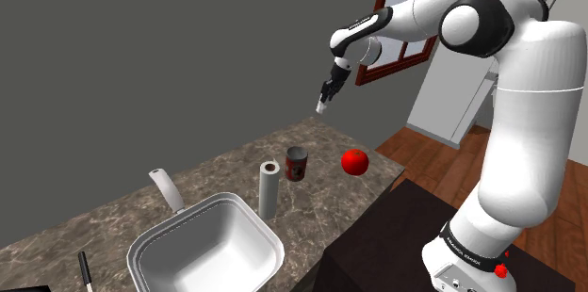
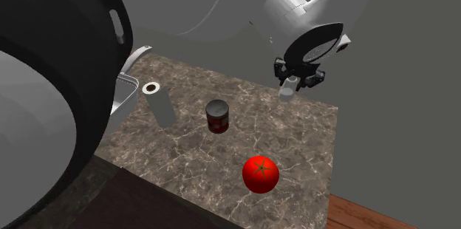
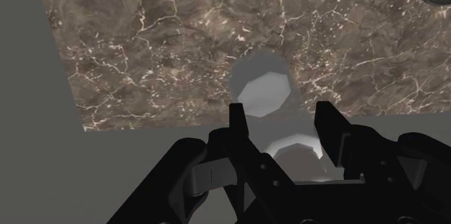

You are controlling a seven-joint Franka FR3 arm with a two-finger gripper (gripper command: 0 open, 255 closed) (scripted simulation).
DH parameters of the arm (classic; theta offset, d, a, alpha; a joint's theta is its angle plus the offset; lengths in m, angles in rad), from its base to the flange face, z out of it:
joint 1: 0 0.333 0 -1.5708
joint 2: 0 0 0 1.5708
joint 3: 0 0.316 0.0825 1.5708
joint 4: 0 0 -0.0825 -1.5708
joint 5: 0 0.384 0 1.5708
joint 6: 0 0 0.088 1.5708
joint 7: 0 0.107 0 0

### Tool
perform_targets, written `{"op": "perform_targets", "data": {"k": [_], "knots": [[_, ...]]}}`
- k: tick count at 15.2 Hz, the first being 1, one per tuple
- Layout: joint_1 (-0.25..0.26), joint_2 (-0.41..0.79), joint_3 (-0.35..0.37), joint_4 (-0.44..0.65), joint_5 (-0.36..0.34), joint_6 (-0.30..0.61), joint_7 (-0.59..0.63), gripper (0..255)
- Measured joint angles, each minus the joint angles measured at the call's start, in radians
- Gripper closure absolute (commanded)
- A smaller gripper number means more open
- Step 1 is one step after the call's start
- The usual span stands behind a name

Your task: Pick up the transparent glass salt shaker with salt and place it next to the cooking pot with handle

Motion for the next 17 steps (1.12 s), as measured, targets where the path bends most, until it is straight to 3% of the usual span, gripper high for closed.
{"op": "perform_targets", "data": {"k": [6, 17], "knots": [[0.012, -0.034, -0.008, 0.019, -0.028, -0.047, 0.034, 255], [0.186, -0.058, 0.051, -0.016, -0.098, 0.023, 0.29, 255]]}}
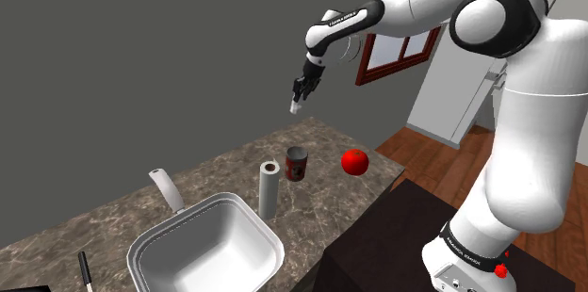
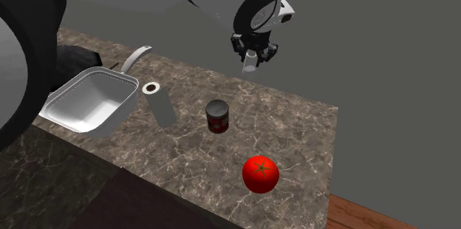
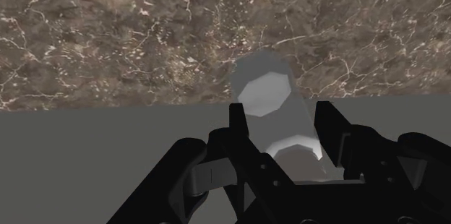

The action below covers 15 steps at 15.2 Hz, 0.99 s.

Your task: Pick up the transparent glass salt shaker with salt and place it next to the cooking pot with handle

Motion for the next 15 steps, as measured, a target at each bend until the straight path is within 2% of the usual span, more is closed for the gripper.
{"op": "perform_targets", "data": {"k": [8, 15], "knots": [[0.119, 0.046, 0.039, 0.061, -0.051, 0.017, 0.191, 255], [0.219, 0.131, 0.065, 0.189, -0.095, -0.006, 0.355, 255]]}}
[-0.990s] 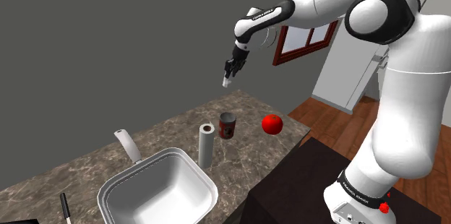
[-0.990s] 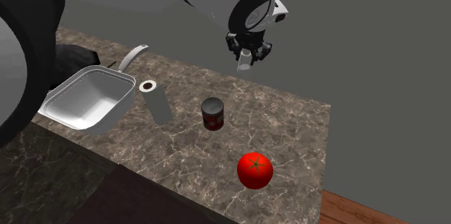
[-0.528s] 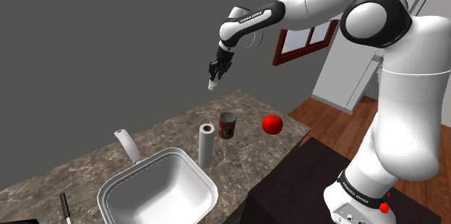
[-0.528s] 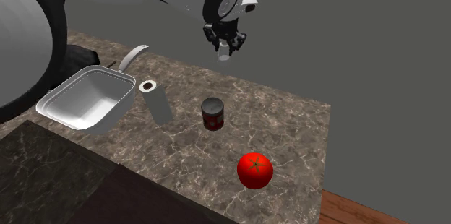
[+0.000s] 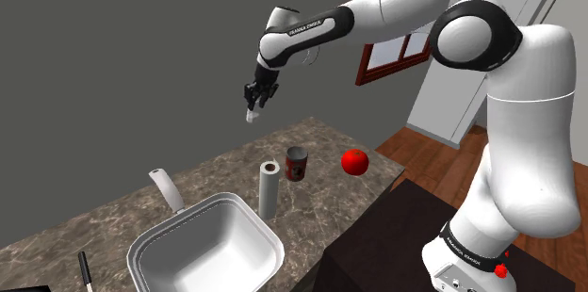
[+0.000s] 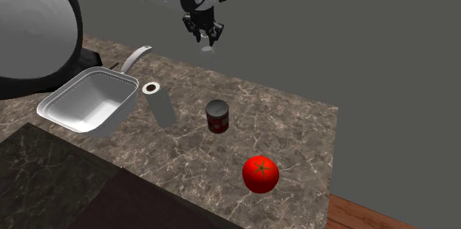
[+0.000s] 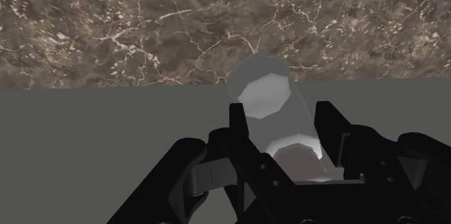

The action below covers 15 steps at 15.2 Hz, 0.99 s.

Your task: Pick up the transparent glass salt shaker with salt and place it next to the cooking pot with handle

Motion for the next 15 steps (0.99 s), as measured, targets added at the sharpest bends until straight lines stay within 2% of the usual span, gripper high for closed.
{"op": "perform_targets", "data": {"k": [10, 15], "knots": [[0.121, 0.205, 0.023, 0.311, -0.048, -0.089, 0.204, 255], [0.129, 0.241, 0.027, 0.311, -0.045, -0.053, 0.213, 255]]}}
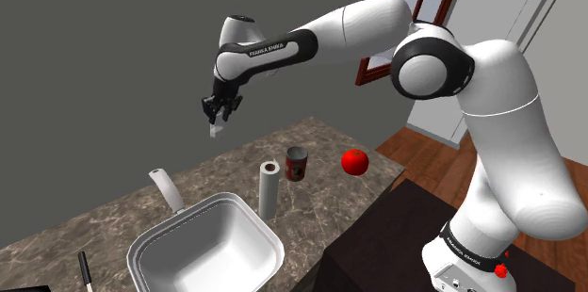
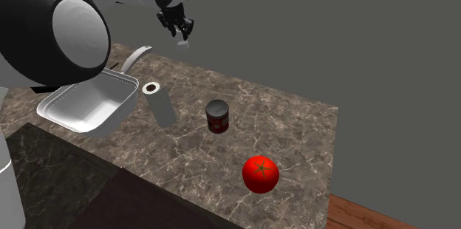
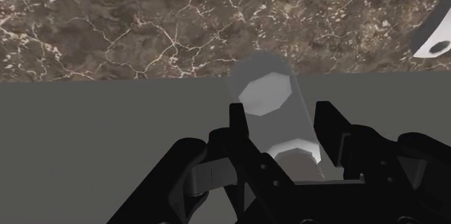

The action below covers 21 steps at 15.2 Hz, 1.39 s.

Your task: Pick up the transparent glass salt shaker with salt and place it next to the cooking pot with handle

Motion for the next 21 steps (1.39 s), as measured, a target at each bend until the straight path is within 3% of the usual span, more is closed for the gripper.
{"op": "perform_targets", "data": {"k": [21], "knots": [[-0.012, 0.133, 0.025, -0.069, 0.031, 0.202, -0.033, 255]]}}
